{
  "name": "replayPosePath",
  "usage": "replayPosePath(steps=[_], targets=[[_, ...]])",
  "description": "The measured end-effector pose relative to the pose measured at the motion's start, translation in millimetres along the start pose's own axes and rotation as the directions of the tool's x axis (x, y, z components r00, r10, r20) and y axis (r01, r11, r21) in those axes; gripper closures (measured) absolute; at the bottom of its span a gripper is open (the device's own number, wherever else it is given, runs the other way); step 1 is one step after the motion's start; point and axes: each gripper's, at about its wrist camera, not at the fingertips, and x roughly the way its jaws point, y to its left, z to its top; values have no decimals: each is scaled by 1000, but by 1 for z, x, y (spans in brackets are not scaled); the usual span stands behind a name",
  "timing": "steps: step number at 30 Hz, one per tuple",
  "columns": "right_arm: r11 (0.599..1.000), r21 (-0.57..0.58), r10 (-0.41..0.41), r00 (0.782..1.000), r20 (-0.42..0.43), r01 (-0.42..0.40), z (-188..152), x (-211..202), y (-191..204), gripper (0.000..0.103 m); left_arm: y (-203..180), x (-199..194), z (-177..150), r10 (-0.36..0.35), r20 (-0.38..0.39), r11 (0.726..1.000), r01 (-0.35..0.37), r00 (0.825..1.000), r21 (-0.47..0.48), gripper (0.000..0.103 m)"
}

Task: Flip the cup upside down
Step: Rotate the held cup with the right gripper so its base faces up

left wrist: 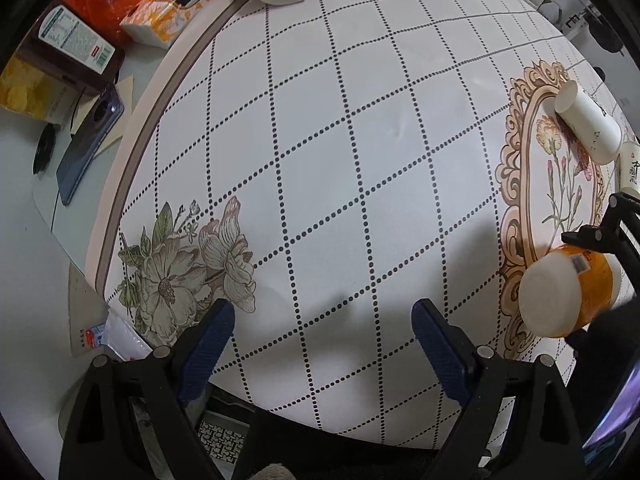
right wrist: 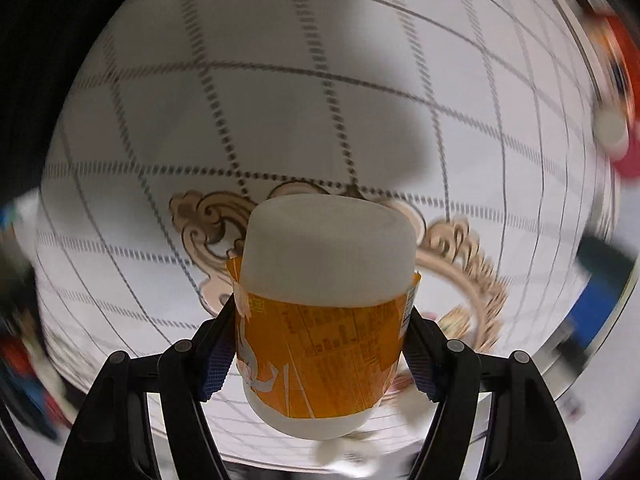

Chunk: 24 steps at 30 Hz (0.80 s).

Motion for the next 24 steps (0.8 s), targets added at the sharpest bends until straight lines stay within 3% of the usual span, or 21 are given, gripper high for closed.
replayPosePath(steps=[3, 6, 10, 13, 17, 24], targets=[[981, 181, 62, 998, 23, -65, -5, 1, -15, 28, -1, -3, 1, 2, 10, 1000, -2, 1000, 14, 12], [925, 356, 123, 991, 57, -135, -12, 3, -28, 28, -6, -9, 5, 8, 16, 1000, -8, 1000, 28, 12], [799, 553, 205, 971, 119, -237, -26, 7, -34, 28, -12, -13, 5, 12, 24, 999, -13, 1000, 47, 12], [674, 671, 259, 950, 176, -308, -36, 12, -40, 28, -18, -17, 5, 15, 31, 998, -17, 999, 63, 12], [459, 783, 331, 899, 288, -419, -52, 21, -45, 28, -26, -20, 4, 14, 39, 996, -17, 999, 85, 12], [182, 853, 351, 842, 409, -490, -79, 37, -55, 28, -33, -23, -1, 10, 45, 994, -15, 999, 111, 12]])
